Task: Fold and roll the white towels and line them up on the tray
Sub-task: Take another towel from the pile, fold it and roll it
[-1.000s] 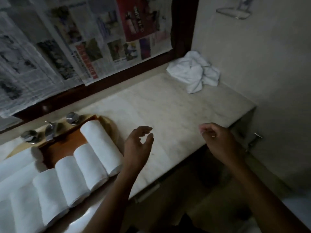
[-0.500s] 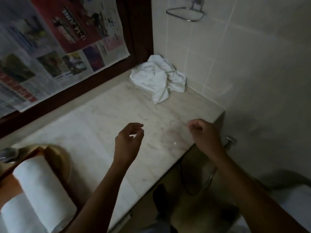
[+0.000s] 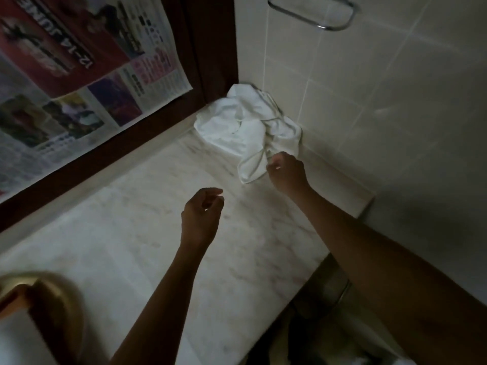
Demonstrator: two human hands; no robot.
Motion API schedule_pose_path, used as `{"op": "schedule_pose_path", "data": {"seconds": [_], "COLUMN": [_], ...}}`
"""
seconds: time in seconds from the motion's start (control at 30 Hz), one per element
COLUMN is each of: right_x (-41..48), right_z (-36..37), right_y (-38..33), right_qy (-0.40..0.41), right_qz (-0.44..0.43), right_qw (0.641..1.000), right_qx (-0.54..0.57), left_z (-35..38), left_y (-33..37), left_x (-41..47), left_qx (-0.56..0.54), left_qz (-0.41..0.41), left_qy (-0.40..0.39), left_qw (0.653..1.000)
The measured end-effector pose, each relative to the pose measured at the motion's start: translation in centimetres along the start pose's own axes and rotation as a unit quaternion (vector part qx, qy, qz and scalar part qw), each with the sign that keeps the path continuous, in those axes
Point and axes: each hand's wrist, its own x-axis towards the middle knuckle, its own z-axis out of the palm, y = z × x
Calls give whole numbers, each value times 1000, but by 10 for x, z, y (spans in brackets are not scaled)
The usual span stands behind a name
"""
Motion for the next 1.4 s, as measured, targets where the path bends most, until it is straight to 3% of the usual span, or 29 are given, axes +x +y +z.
{"op": "schedule_pose_path", "data": {"seconds": [0.17,0.27,0.4,0.5,0.6,0.77,0.9,1.0,1.17,1.27,1.4], "right_x": [85,112,117,96,59,-1,-57,-85,-87,-81,-105], "right_z": [30,45,32,-9,-60,-123,-160,-186,-214,-201,-156], "right_y": [-12,-7,1,-8,-16,-18,-28,-34,-15,5,12], "right_qy": [2,-18,49,107,116,-36,-183,-221,-193,-273,-380], "right_qz": [47,75,-18,-79,-103,-224,-289,-299,-317,-288,-290], "right_qw": [999,995,993,991,978,965,931,910,912,912,878], "right_qx": [-2,-62,-107,16,139,128,129,182,172,108,16], "left_z": [12,20,27,27,30,51,80,91,61,36,14], "left_y": [-6,-12,-13,-12,0,43,70,81,67,66,65], "left_x": [3,0,1,1,2,9,16,-1,-38,-75,-128], "left_qx": [-14,-4,-22,-19,2,80,246,193,112,76,29], "left_qz": [-20,-15,-26,-34,-33,59,187,152,93,70,64], "left_qy": [17,27,44,36,34,67,28,5,77,77,59], "left_qw": [1000,1000,998,999,999,993,951,969,986,992,996]}}
